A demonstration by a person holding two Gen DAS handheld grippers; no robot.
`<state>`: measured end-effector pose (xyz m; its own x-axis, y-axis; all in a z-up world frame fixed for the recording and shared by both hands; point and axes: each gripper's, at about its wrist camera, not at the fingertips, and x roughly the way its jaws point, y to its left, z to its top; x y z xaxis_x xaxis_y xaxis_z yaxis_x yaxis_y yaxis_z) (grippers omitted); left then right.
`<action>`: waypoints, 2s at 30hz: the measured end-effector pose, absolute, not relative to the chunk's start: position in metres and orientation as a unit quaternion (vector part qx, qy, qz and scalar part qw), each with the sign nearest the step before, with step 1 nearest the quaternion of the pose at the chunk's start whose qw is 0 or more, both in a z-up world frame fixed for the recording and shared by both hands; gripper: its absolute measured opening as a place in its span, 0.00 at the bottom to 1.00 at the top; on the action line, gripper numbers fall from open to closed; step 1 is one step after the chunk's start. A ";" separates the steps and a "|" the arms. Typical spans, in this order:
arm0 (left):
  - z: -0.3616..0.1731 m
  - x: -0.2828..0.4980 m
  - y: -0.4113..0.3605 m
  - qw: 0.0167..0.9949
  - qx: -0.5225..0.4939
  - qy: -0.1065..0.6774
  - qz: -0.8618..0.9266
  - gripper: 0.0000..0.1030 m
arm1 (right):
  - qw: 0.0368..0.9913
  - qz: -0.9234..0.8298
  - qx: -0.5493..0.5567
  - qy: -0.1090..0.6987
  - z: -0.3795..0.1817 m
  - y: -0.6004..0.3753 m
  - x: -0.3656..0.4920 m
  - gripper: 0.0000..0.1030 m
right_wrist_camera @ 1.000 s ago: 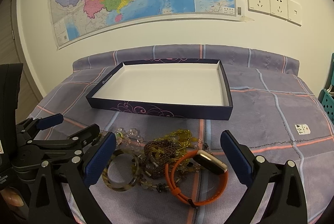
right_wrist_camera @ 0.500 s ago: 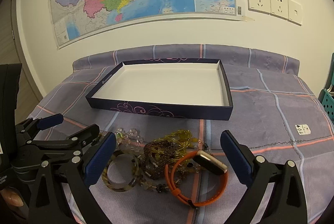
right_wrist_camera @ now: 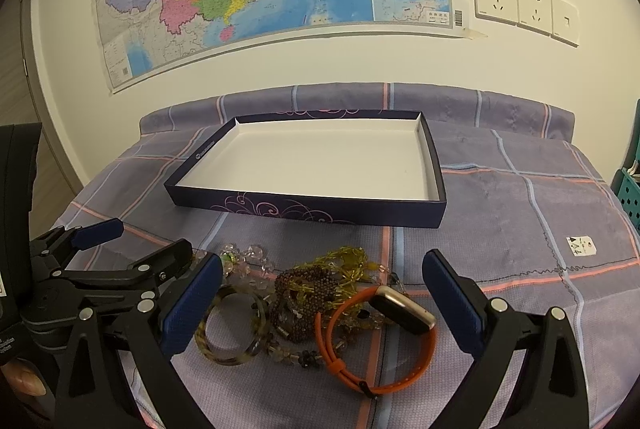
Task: Organize jewelry
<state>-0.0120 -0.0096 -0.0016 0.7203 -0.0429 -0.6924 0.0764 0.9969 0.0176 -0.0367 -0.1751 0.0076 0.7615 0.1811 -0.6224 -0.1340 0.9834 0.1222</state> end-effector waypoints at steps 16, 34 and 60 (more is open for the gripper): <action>-0.005 -0.016 -0.012 0.924 0.026 0.375 -0.061 0.94 | 0.938 0.078 0.031 0.337 0.007 -0.189 -0.045 0.94; -0.023 -0.041 -0.025 0.885 0.056 0.417 -0.199 0.52 | 0.891 0.096 0.116 0.429 -0.035 -0.250 -0.055 0.54; -0.025 -0.018 -0.051 0.862 0.085 0.440 -0.236 0.07 | 0.894 0.122 0.085 0.422 -0.017 -0.248 -0.030 0.04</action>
